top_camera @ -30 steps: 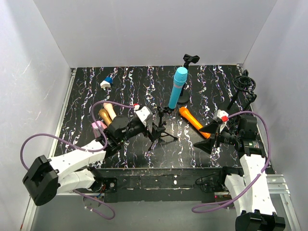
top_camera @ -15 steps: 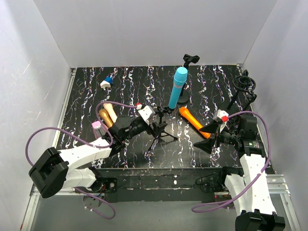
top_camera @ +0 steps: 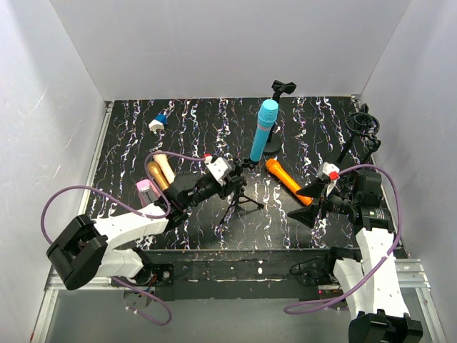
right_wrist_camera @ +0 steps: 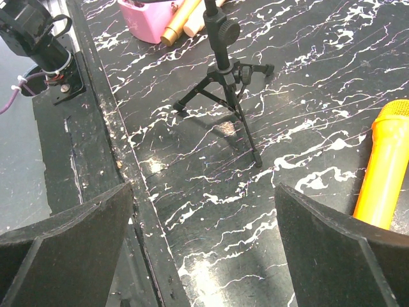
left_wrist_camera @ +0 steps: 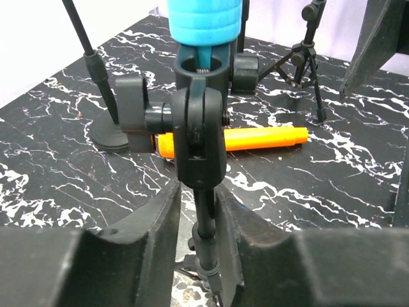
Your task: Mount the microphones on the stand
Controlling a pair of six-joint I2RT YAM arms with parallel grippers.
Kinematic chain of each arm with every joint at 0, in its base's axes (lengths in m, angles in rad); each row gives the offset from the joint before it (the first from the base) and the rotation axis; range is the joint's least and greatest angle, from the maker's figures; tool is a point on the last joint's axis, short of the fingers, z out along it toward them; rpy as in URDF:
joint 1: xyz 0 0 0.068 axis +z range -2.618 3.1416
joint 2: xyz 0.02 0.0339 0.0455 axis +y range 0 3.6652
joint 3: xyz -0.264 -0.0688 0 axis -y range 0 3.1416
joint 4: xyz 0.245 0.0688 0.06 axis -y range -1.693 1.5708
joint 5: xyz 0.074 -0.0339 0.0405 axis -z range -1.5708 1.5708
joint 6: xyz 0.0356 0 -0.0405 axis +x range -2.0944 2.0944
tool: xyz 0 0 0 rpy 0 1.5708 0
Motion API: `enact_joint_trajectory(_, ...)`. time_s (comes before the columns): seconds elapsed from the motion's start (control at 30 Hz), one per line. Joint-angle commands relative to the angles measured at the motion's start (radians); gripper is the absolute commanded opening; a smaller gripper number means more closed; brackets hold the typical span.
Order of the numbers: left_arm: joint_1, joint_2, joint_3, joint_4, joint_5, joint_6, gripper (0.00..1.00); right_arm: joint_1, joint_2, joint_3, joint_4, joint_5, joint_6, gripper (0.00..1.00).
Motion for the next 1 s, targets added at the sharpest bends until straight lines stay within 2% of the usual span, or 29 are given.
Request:
enact_joint_trajectory(0.0,0.002,0.013,0.021,0.011,-0.008,0.034,0.18,-0.008,-0.002,-0.007,0.010,-0.005,-0.012,0.98)
enact_joint_trajectory(0.1,0.005,0.014,0.028,0.025,-0.010,0.048,0.00,-0.008,0.000,-0.009,0.009,-0.007,-0.011,0.98)
enact_joint_trajectory(0.2,0.042,0.031,0.051,0.037,0.003,0.055,0.00,-0.007,-0.001,-0.007,0.009,-0.008,-0.014,0.98)
enact_joint_trajectory(0.37,0.187,0.109,0.139,0.080,0.099,0.045,0.00,-0.008,-0.005,-0.007,0.006,-0.005,-0.017,0.98)
enact_joint_trajectory(0.63,0.460,0.388,0.394,0.150,0.276,-0.001,0.00,-0.010,0.003,-0.003,-0.011,-0.004,-0.032,0.98)
enact_joint_trajectory(0.77,0.542,0.522,0.520,0.140,0.291,0.025,0.00,-0.011,0.009,0.002,-0.016,-0.010,-0.037,0.98)
enact_joint_trajectory(0.97,0.641,0.643,0.653,0.112,0.293,0.055,0.00,-0.015,0.026,0.002,-0.022,-0.016,-0.042,0.98)
